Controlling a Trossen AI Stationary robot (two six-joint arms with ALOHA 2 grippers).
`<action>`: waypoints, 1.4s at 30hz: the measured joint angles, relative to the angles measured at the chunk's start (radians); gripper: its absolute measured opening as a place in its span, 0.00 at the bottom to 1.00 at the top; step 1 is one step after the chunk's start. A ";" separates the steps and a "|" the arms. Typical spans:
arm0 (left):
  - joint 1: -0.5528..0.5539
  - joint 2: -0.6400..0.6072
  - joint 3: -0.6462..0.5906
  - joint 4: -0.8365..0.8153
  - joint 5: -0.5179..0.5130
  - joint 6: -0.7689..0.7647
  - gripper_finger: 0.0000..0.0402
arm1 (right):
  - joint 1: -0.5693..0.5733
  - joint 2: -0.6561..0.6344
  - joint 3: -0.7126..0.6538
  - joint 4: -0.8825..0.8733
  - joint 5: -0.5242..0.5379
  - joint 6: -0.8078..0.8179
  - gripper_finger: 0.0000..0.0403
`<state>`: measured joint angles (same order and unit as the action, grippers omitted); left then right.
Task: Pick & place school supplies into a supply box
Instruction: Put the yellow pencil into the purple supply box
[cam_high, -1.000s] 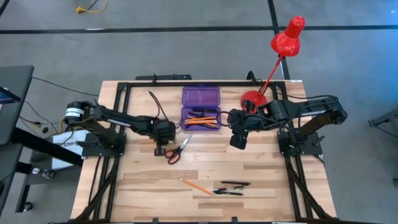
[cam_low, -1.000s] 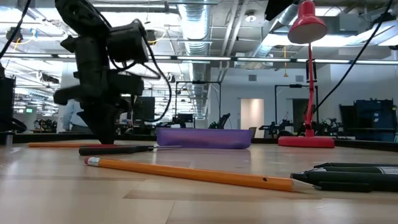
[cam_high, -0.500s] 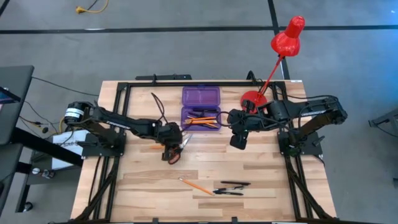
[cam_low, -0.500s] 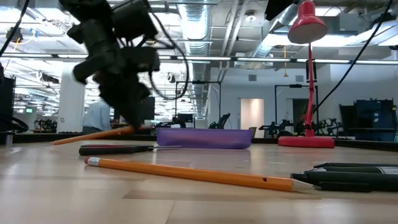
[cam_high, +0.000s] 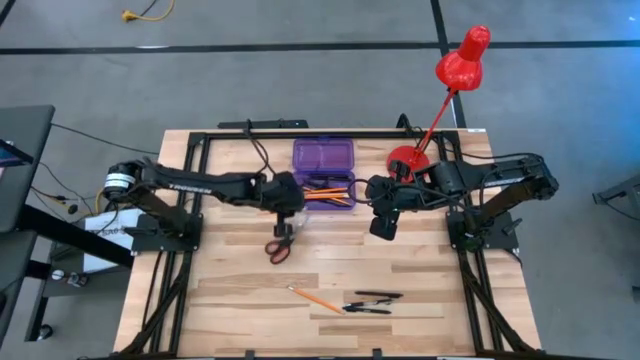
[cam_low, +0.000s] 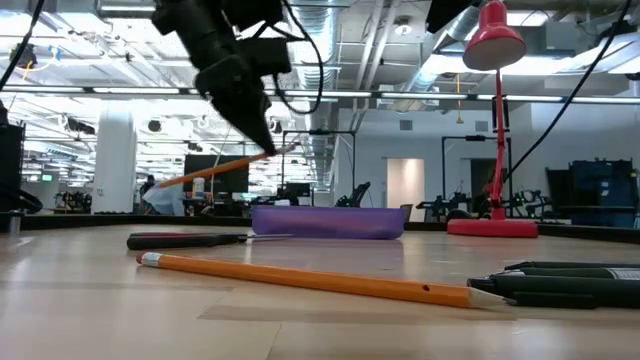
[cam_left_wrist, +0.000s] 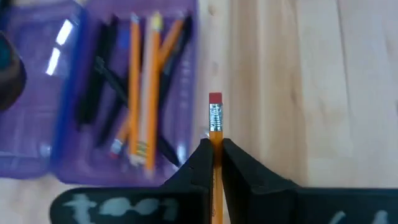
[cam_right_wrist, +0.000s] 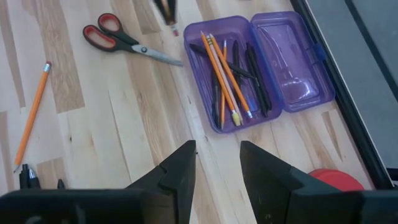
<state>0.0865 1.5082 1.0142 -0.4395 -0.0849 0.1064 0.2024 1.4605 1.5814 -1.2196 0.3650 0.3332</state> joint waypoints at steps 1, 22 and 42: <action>0.012 0.000 0.013 0.002 0.000 0.013 0.00 | 0.000 0.000 0.000 0.000 0.000 0.000 0.30; 0.164 0.221 0.262 0.169 0.091 0.082 0.00 | 0.005 0.000 0.001 -0.010 0.000 0.008 0.30; 0.180 0.524 0.599 -0.058 0.115 0.180 0.00 | 0.088 0.000 0.001 -0.083 0.034 0.082 0.30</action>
<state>0.2661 2.0323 1.6132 -0.4974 0.0301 0.2863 0.2909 1.4605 1.5822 -1.3022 0.3986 0.4152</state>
